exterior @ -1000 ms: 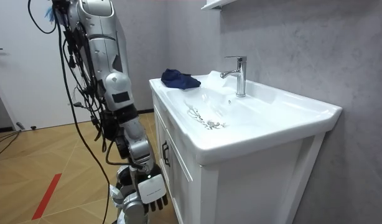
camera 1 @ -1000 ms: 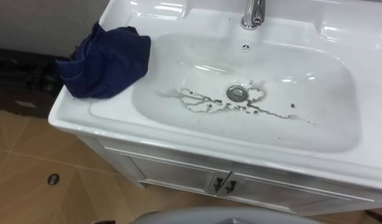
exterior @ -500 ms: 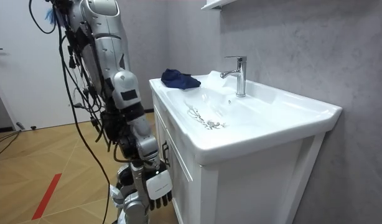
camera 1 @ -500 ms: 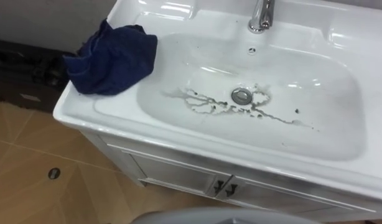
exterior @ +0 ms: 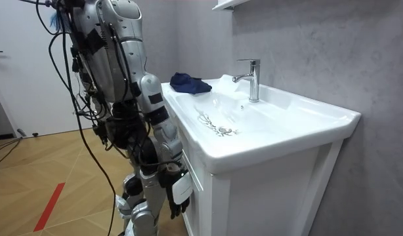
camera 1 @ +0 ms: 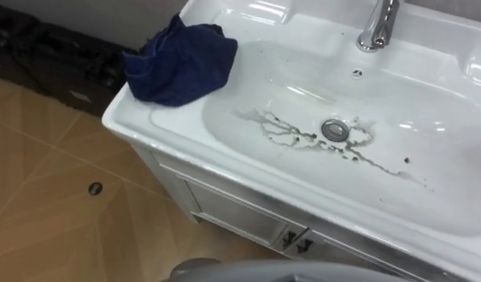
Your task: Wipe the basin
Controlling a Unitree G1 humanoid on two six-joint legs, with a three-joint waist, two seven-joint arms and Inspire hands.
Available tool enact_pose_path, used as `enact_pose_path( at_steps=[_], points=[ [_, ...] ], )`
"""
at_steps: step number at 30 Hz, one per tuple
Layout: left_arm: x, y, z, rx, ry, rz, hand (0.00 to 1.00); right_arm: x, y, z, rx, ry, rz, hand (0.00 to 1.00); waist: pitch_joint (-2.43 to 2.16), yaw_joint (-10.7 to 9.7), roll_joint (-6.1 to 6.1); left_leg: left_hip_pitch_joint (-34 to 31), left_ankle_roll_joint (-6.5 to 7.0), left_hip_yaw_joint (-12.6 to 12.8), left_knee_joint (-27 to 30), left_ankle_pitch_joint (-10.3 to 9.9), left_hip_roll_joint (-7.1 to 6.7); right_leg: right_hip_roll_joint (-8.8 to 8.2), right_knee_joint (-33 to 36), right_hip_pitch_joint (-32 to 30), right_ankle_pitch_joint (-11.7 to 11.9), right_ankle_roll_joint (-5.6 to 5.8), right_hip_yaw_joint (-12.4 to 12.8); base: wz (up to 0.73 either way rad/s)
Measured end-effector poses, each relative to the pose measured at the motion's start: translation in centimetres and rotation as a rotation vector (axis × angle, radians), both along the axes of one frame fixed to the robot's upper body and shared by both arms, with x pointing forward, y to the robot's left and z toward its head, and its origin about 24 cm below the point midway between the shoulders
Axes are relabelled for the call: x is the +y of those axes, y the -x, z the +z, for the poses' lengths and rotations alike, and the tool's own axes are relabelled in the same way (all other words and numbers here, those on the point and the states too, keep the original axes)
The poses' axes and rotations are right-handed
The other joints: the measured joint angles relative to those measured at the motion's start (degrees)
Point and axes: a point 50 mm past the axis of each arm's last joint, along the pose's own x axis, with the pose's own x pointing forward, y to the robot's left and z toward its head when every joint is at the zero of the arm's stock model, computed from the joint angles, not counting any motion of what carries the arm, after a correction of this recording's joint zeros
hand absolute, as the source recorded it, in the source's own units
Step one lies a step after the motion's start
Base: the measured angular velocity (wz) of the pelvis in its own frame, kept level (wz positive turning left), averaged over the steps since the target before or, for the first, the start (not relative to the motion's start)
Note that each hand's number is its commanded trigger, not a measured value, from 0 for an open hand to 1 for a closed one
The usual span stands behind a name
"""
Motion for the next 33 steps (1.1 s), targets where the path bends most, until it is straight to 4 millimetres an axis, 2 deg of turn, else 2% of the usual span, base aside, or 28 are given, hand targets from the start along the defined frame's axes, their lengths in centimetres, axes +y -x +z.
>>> enact_pose_path(
  at_steps=[2,5,9,12,18,20,24,26,27,30,33],
  points=[
    [1.3,-0.5,0.8,-0.041,-0.071,0.042,0.0,-0.1,0.1,0.0,0.009,0.008,0.02,0.0,0.07,0.1,0.12,-0.1,0.06,-0.5,0.0,0.1,-0.23,-0.12,0.0,0.3,0.0,0.0,-0.4,0.09],
    [2.1,-1.3,1.5,-0.083,-0.149,0.063,0.0,-0.4,0.2,0.1,0.019,0.02,0.047,0.0,0.0,0.4,0.58,-0.3,0.17,-0.8,0.0,0.1,-0.45,-0.37,0.0,-0.1,0.0,0.01,-1.7,0.05],
    [2.8,-2.7,2.4,-0.145,-0.231,0.066,0.0,-0.6,0.3,0.1,0.033,0.031,0.099,0.0,-0.09,0.5,0.91,-0.6,0.33,-1.2,0.0,0.2,-0.69,-0.57,0.1,-0.3,0.0,0.03,-1.8,0.05],
    [4.0,-5.7,4.8,-0.297,-0.359,0.07,0.0,-0.6,0.7,0.1,0.031,0.03,0.093,0.0,-0.14,1.2,0.97,-0.6,0.36,-1.5,0.0,0.2,-0.79,-0.6,0.1,-0.4,-0.1,0.09,-1.6,0.04],
    [4.4,-9.0,8.0,-0.472,-0.501,0.059,0.0,-0.7,0.8,0.2,0.017,0.03,0.1,0.0,-0.5,0.7,1.76,-0.2,0.46,-1.3,-0.1,0.3,-0.86,-0.71,0.1,-0.3,-0.1,0.2,-1.4,-0.02],
    [4.6,-10.8,10.2,-0.573,-0.568,0.038,0.0,-0.7,0.9,0.2,0.016,0.03,0.106,0.0,-0.53,0.4,1.82,-0.1,0.45,-1.3,-0.3,0.3,-0.88,-0.69,0.1,-0.3,-0.1,0.2,-1.0,0.0],
    [4.7,-13.1,13.7,-0.702,-0.689,-0.043,0.0,-0.8,1.0,0.2,0.008,0.032,0.104,0.0,-0.65,0.0,2.29,0.4,0.48,-0.6,-0.3,0.4,-0.77,-0.6,0.1,-0.2,-0.1,0.2,0.4,-0.08],
    [4.7,-14.6,17.2,-0.793,-0.816,-0.138,0.0,-0.9,1.2,0.2,0.004,0.032,0.091,0.0,-0.61,-0.6,2.39,0.8,0.48,-0.5,-0.3,0.4,-0.73,-0.62,0.2,0.0,-0.1,0.2,0.6,-0.04],
    [4.7,-15.0,18.1,-0.816,-0.852,-0.159,0.0,-0.9,1.2,0.2,0.003,0.033,0.087,0.0,-0.57,-0.8,2.46,0.9,0.48,-0.4,-0.3,0.4,-0.73,-0.62,0.2,0.0,-0.1,0.2,0.9,-0.07],
    [4.3,-16.9,22.7,-0.923,-1.043,-0.271,0.0,-1.3,1.3,0.4,0.005,0.042,0.076,0.0,-0.16,-1.5,3.19,1.0,0.53,0.7,-1.2,0.4,-0.71,-0.64,0.1,-0.4,-0.2,0.28,2.8,-0.18],
    [3.7,-17.5,24.8,-0.994,-1.106,-0.305,0.0,-1.5,1.4,0.4,0.01,0.039,0.067,0.0,-0.02,-3.0,3.54,1.1,0.56,0.9,-1.4,0.4,-0.7,-0.57,0.0,-0.3,-0.2,0.31,3.3,-0.08]
  ],
)
